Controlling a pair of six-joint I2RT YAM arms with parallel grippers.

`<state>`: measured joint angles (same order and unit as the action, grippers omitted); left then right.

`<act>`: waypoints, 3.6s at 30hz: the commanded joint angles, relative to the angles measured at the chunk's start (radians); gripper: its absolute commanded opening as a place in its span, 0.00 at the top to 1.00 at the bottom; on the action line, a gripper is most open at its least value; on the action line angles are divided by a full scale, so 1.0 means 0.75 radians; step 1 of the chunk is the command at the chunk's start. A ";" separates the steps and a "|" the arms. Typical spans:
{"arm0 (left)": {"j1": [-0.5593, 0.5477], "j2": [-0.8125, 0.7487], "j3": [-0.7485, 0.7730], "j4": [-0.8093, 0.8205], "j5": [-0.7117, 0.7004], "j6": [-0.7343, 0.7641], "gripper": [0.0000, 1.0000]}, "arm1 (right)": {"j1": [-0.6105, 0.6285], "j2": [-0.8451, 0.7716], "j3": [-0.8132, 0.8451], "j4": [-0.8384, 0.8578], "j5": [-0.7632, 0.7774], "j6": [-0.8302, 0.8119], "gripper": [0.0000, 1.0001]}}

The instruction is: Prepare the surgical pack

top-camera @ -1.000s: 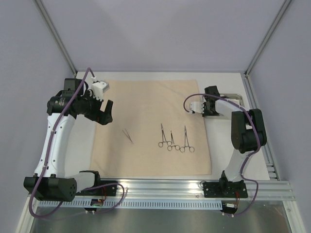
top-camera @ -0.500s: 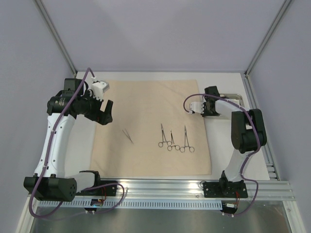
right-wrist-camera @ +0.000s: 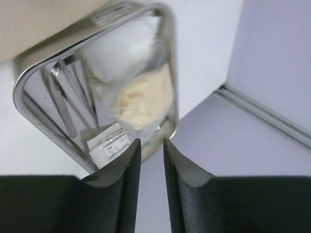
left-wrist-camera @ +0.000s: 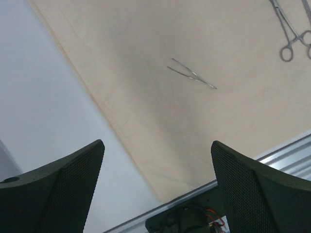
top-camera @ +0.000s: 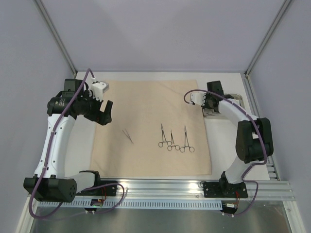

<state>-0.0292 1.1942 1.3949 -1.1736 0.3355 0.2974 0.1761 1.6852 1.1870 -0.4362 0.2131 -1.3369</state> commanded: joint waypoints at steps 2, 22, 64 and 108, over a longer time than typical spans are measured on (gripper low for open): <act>0.002 -0.068 -0.072 0.049 -0.224 -0.024 0.00 | 0.137 -0.214 0.170 0.130 0.047 0.474 0.68; 0.385 -0.224 -0.524 0.290 -0.529 -0.020 0.00 | 1.090 0.270 0.567 -0.124 -0.086 1.997 0.57; 0.387 -0.279 -0.398 0.115 -0.255 0.062 0.00 | 1.083 0.431 0.782 -0.102 -0.257 1.466 1.00; 0.385 0.038 -0.189 0.104 -0.059 0.017 0.03 | -0.167 0.216 0.105 -0.161 -0.262 -0.040 0.99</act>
<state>0.2565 1.2152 1.2171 -1.1133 0.2829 0.3340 0.0544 1.8385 1.2572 -0.6086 0.0040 -1.3281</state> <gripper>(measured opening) 0.977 0.014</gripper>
